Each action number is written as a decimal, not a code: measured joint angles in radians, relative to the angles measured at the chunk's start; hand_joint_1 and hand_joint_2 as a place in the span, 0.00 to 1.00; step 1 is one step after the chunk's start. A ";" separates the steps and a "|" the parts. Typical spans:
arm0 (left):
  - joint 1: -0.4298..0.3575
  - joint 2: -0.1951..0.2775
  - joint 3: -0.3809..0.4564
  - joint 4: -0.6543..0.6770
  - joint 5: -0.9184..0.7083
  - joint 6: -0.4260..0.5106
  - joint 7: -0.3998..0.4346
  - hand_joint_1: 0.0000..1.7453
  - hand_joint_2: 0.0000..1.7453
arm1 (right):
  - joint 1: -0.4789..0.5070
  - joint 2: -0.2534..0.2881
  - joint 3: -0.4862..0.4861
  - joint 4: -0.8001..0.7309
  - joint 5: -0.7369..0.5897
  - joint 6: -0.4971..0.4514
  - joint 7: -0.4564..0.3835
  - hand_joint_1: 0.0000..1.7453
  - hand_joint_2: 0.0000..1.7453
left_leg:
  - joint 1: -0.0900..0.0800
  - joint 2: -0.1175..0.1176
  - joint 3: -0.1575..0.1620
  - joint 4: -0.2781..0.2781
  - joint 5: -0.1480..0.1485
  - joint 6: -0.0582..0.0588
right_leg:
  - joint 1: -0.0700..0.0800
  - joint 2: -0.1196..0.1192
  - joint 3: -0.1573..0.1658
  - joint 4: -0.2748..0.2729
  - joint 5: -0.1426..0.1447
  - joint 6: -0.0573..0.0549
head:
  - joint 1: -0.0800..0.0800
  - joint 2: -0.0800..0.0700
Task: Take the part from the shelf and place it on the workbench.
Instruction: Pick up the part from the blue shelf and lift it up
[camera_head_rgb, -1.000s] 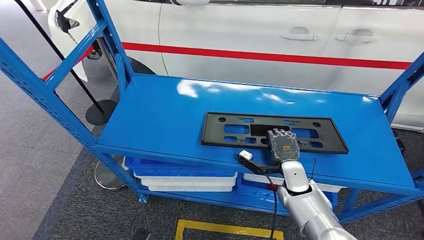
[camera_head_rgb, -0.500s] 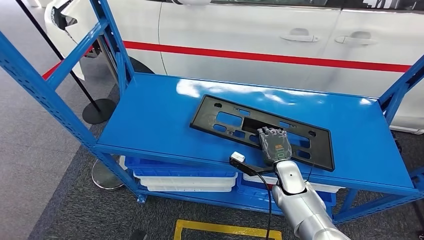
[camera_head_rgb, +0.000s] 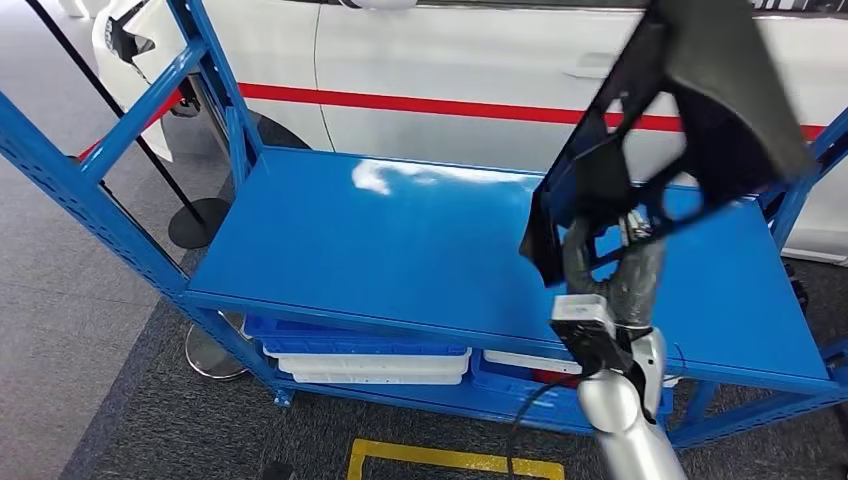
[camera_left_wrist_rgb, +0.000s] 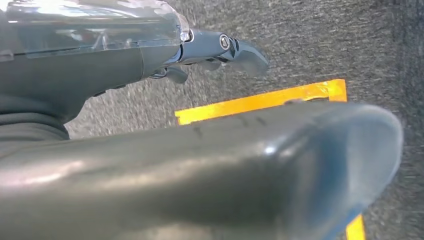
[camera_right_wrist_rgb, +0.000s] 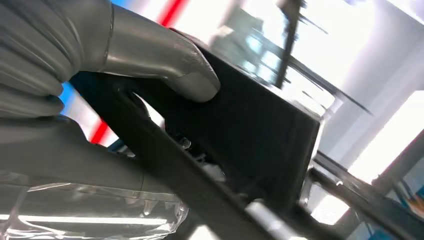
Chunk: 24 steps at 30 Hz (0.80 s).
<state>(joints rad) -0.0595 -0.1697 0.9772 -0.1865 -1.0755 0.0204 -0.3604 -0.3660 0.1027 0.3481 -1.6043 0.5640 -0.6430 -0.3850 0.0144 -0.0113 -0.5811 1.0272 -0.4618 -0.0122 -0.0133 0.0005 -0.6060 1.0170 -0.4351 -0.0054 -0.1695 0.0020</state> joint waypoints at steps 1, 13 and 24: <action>-0.001 0.000 0.000 0.000 -0.003 0.005 0.002 0.00 0.00 | 0.016 -0.015 0.004 -0.055 -0.037 -0.005 -0.021 1.00 1.00 | 0.001 0.002 -0.012 0.031 -0.022 -0.003 | -0.002 0.000 0.002 -0.003 0.001 -0.007 | 0.000 0.000; -0.003 0.008 0.012 0.000 0.003 0.023 -0.030 0.00 0.00 | 0.233 -0.174 0.015 -0.332 -0.677 0.276 -0.283 1.00 1.00 | -0.010 0.004 0.010 -0.005 0.000 0.023 | 0.009 0.006 0.011 0.005 -0.011 0.005 | 0.000 0.000; -0.002 0.009 0.029 0.000 0.026 0.041 -0.028 0.00 0.00 | 0.285 -0.196 -0.022 -0.374 -0.793 0.476 -0.309 1.00 1.00 | 0.000 0.007 0.019 -0.027 0.016 0.044 | -0.005 0.004 -0.082 0.215 -0.114 0.042 | 0.000 0.000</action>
<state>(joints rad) -0.0615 -0.1606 1.0059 -0.1865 -1.0499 0.0611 -0.3881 -0.0810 -0.0935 0.3258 -1.9782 -0.2295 -0.1672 -0.6941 0.0143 -0.0046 -0.5621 1.0006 -0.4460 0.0315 -0.0185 0.0044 -0.6877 1.2322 -0.5486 0.0367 -0.1694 0.0019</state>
